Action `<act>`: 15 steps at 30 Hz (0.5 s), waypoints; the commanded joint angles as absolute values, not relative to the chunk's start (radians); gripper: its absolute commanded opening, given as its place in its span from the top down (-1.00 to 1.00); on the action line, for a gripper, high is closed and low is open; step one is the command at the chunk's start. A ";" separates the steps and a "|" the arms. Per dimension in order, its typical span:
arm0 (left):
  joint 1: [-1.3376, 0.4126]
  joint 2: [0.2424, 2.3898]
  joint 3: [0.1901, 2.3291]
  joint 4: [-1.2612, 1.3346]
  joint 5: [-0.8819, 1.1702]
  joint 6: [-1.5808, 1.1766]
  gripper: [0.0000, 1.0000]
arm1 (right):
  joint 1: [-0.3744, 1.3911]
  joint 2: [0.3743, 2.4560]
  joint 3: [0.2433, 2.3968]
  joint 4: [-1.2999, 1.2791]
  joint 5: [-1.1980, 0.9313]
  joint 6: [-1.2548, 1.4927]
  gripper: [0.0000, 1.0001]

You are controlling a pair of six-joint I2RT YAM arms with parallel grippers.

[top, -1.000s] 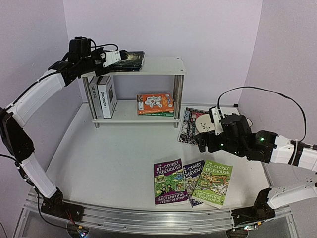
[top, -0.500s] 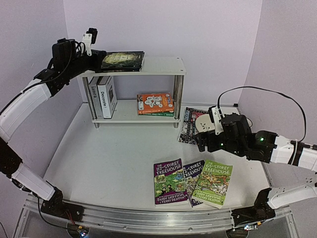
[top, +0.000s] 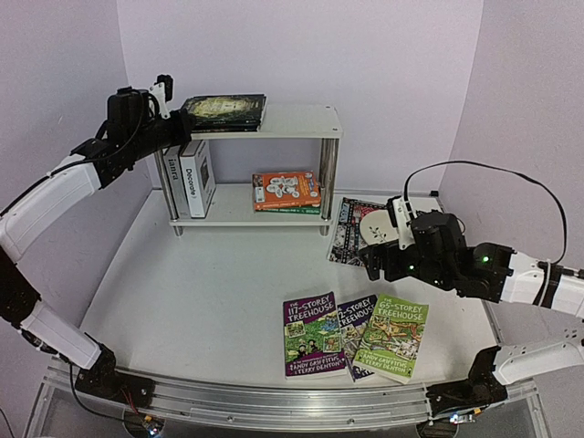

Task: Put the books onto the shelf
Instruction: Adjust the book in the book pile on the shelf.

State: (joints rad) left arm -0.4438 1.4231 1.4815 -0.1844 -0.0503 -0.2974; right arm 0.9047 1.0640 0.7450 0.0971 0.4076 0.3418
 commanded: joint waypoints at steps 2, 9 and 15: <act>-0.442 1.482 1.552 -0.182 -0.096 -0.302 1.00 | 0.906 1.030 0.735 0.104 0.438 0.347 -0.97; -0.440 1.531 1.606 -0.188 -0.111 -0.279 1.00 | 0.907 1.028 0.738 0.098 0.454 0.342 -0.97; -0.440 1.573 1.655 -0.206 -0.110 -0.270 1.00 | 0.906 1.029 0.741 0.097 0.461 0.337 -0.97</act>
State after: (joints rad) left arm -0.4438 1.5577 1.5836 -0.2094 -0.0913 -0.2863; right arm 0.9047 1.0470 0.7444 0.0967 0.4264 0.3412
